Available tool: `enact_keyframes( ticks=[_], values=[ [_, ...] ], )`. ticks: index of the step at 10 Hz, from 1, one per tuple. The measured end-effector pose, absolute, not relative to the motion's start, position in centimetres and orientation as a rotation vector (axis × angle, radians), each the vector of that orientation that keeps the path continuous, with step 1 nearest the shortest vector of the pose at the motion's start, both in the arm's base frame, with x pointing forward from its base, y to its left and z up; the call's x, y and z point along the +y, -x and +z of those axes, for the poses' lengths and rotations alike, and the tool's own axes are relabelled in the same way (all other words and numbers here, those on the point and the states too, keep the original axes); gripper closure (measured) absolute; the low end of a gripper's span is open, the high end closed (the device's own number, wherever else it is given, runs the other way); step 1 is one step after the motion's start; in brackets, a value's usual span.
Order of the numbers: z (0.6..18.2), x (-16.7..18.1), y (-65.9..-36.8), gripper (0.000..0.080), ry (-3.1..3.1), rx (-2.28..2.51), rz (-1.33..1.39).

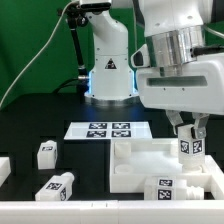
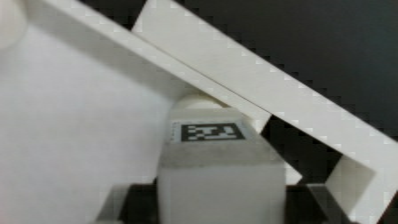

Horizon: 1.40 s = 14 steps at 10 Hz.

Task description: Assemble one leg

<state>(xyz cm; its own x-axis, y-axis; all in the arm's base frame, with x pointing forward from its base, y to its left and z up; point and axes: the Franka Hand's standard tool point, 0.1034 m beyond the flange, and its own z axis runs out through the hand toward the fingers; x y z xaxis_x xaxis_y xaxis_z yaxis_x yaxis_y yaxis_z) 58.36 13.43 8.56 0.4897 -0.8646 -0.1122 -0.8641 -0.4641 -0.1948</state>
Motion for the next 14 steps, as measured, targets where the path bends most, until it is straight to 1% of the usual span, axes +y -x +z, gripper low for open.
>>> enact_keyframes(
  ticks=[3, 4, 5, 6, 7, 10, 14],
  values=[
    [8.52, 13.48, -58.3, 0.0515, 2.494, 1.508, 0.01],
    [8.46, 13.47, -58.25, 0.0361, 2.531, 1.447, 0.003],
    [8.4, 13.5, -58.17, 0.0233, 2.569, 1.381, -0.003],
    [8.37, 13.49, -58.11, 0.0233, 2.647, 1.235, -0.015],
    [8.42, 13.52, -58.13, 0.0167, 2.728, 1.049, -0.027],
    [8.51, 13.87, -58.16, 0.0151, 2.862, 0.626, -0.042],
    [8.5, 13.77, -58.2, 0.0151, 2.925, 0.314, -0.076]
  ],
)
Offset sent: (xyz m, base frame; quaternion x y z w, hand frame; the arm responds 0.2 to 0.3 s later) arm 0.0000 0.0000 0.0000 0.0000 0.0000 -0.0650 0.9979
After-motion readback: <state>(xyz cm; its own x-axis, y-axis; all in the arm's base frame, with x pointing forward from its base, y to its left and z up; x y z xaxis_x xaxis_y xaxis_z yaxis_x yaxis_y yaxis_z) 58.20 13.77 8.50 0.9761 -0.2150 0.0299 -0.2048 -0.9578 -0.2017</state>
